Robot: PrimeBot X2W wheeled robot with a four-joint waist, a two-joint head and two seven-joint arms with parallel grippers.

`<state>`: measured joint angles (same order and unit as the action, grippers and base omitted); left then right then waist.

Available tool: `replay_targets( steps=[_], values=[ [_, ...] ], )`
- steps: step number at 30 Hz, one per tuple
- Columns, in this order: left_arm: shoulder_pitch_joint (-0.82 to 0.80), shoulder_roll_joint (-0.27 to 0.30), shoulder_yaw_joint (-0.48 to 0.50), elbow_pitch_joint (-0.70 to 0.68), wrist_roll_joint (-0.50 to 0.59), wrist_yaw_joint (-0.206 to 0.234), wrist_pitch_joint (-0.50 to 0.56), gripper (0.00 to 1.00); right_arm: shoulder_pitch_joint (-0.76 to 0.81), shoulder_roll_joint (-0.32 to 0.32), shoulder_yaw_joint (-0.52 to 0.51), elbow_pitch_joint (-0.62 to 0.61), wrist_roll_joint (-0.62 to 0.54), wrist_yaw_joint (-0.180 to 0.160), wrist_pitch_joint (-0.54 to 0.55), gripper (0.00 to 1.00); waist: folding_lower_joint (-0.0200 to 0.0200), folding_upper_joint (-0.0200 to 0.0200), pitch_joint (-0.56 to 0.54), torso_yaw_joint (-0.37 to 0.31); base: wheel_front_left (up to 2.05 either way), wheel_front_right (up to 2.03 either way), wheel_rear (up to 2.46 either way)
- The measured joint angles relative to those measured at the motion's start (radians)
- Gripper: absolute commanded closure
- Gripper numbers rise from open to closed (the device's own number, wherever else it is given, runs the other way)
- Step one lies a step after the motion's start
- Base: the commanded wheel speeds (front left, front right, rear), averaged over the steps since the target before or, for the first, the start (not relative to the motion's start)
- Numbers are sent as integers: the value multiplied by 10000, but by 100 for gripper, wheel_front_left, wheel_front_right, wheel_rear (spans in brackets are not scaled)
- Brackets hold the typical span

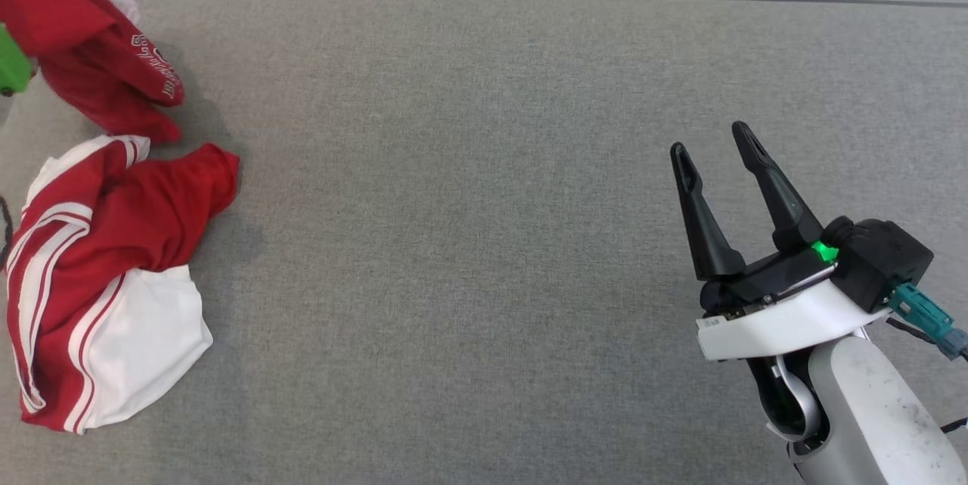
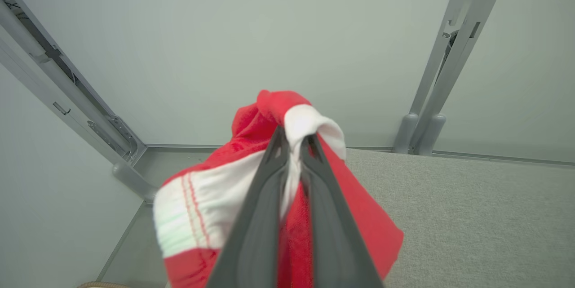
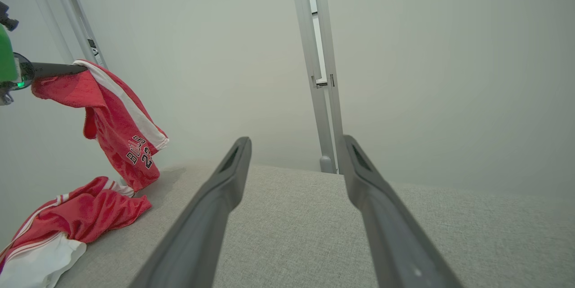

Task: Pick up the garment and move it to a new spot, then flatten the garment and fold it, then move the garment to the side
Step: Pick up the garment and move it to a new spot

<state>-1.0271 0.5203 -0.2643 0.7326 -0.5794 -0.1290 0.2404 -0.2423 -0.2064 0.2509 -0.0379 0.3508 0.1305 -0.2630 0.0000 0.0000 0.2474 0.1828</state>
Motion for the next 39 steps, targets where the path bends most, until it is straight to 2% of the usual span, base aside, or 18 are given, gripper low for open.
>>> replay_targets(
  steps=[5,10,14,17,19,23,28,30,31,33,39],
  values=[
    [49,-236,-930,-2031,-616,0,681,100,204,194,-92,4,12,0,0,0,0,0,-484,-459,0,0,0],
    [522,-504,-1254,-3954,-1051,21,1212,100,347,374,-305,-138,165,0,0,0,0,0,-782,-1118,0,0,0],
    [1268,-888,-1473,-5590,-1198,357,1386,100,388,368,-529,-297,203,0,0,0,0,0,-914,-1706,0,0,0],
    [2400,-1350,-1569,-6629,-1634,727,1273,100,410,395,-777,-368,199,0,0,0,0,0,-937,-2135,0,0,0],
    [3387,-1471,-1810,-7152,-1484,1018,1016,100,475,410,-903,-385,196,0,2,0,0,1,-917,-2418,0,0,0],
    [5163,-1576,-2115,-7022,-1363,1304,272,100,532,410,-1151,-424,173,0,2,0,0,1,-810,-2850,0,0,0],
    [6409,-1618,-2476,-5434,-635,1392,-1214,100,537,376,-1183,-451,167,0,2,0,0,1,-541,-3120,0,0,0],
    [6548,-1797,-2537,-4830,-397,1392,-1935,100,538,360,-1185,-420,153,0,2,0,0,0,-487,-3134,0,0,0],
    [6590,-1944,-2589,-4514,-337,1379,-2265,93,539,341,-1156,-408,153,0,2,0,0,0,-483,-3114,0,0,0],
    [6646,-2190,-2696,-3942,-224,1327,-2803,0,544,297,-1083,-332,148,0,2,0,0,1,-509,-3062,0,0,0],
    [6628,-2721,-2930,-2591,96,1103,-4121,0,714,132,-894,-38,150,0,2,0,0,0,-853,-2806,0,0,0]
  ],
)
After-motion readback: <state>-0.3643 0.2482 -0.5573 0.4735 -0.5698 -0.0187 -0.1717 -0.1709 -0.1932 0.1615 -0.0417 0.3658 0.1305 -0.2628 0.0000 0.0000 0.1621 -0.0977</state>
